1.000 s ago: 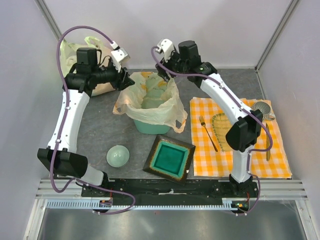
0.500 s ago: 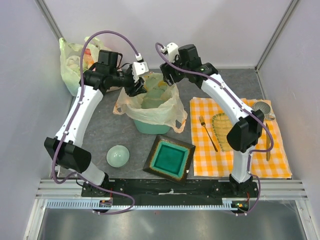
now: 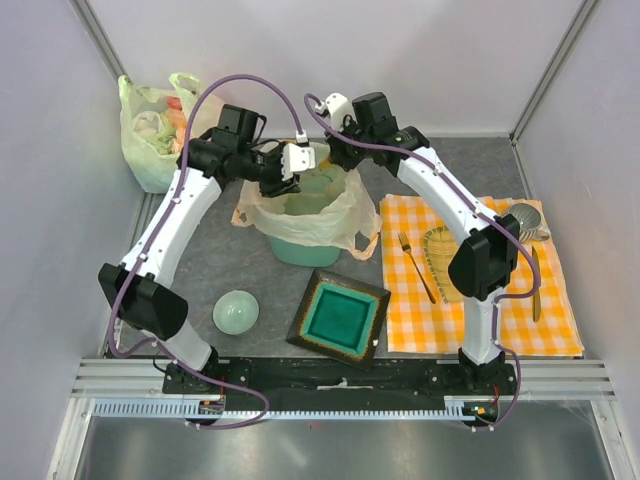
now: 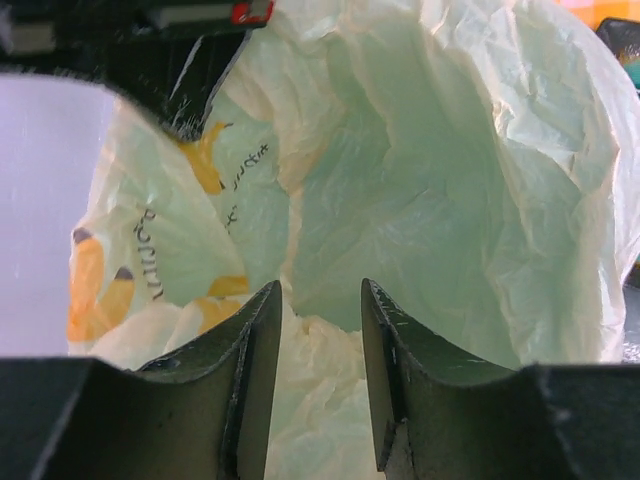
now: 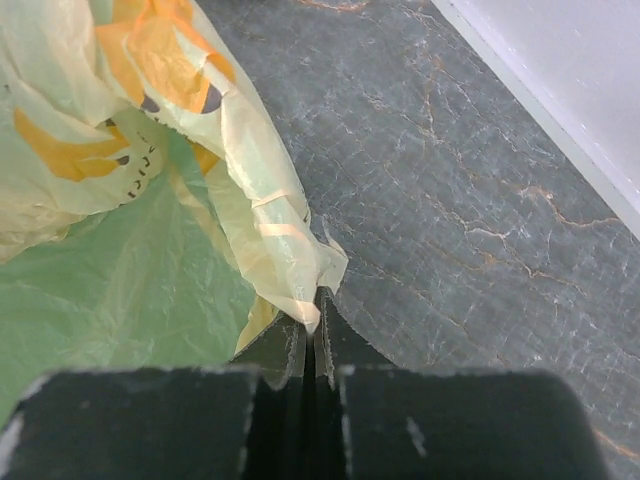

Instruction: Put the trash bags into the trash bin

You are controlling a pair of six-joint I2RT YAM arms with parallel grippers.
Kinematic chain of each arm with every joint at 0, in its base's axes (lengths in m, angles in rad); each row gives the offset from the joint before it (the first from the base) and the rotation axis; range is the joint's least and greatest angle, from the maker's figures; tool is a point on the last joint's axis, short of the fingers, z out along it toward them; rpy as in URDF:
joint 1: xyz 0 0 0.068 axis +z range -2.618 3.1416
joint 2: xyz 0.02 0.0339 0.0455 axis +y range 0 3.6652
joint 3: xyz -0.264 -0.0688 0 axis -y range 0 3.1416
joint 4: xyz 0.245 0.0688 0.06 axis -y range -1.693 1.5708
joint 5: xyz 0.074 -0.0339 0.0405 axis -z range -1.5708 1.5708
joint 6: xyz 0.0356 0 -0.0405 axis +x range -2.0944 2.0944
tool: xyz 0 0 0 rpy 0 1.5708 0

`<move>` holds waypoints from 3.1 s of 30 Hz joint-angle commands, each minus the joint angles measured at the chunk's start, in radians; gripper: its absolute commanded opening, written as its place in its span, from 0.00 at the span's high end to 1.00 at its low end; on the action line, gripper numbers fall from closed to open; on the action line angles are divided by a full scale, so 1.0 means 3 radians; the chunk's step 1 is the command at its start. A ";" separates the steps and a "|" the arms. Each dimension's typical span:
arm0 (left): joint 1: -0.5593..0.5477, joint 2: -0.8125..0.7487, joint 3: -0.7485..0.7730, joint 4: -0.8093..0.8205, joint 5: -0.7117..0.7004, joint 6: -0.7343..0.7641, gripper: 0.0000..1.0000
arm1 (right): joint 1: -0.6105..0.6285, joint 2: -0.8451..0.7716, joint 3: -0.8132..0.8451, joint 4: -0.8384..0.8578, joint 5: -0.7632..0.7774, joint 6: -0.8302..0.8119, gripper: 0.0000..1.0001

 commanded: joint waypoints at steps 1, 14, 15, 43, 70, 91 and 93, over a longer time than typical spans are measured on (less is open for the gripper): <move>-0.0194 0.0054 0.0153 -0.0029 -0.0300 0.0546 0.57 | 0.0010 -0.0090 0.0093 0.0106 -0.0383 -0.0034 1.00; -0.0297 0.0411 0.0011 -0.0331 -0.0807 0.1119 0.68 | 0.0010 -0.0183 -0.0076 0.0254 -0.0676 -0.0065 1.00; -0.0297 0.0432 -0.0005 -0.0331 -0.0843 0.1114 0.68 | 0.0005 -0.0188 -0.0076 0.0269 -0.0701 -0.0070 1.00; -0.0461 0.1240 -0.0803 0.0252 -0.1861 0.0895 0.66 | 0.0015 -0.0259 -0.0183 0.0546 -0.0742 0.0170 1.00; -0.0486 0.0760 -0.0542 0.0481 -0.1712 0.0460 0.44 | 0.0056 -0.0264 -0.0413 0.0668 -0.0277 -0.0142 1.00; -0.0293 -0.0912 -0.1355 0.1724 -0.0721 -0.0751 0.34 | 0.0056 -0.0326 -0.0521 0.0903 -0.0364 -0.0489 1.00; -0.0205 -0.1127 -0.1482 0.1786 -0.0512 -0.1078 0.32 | 0.0056 -0.0290 -0.0485 0.0898 -0.0374 -0.0545 1.00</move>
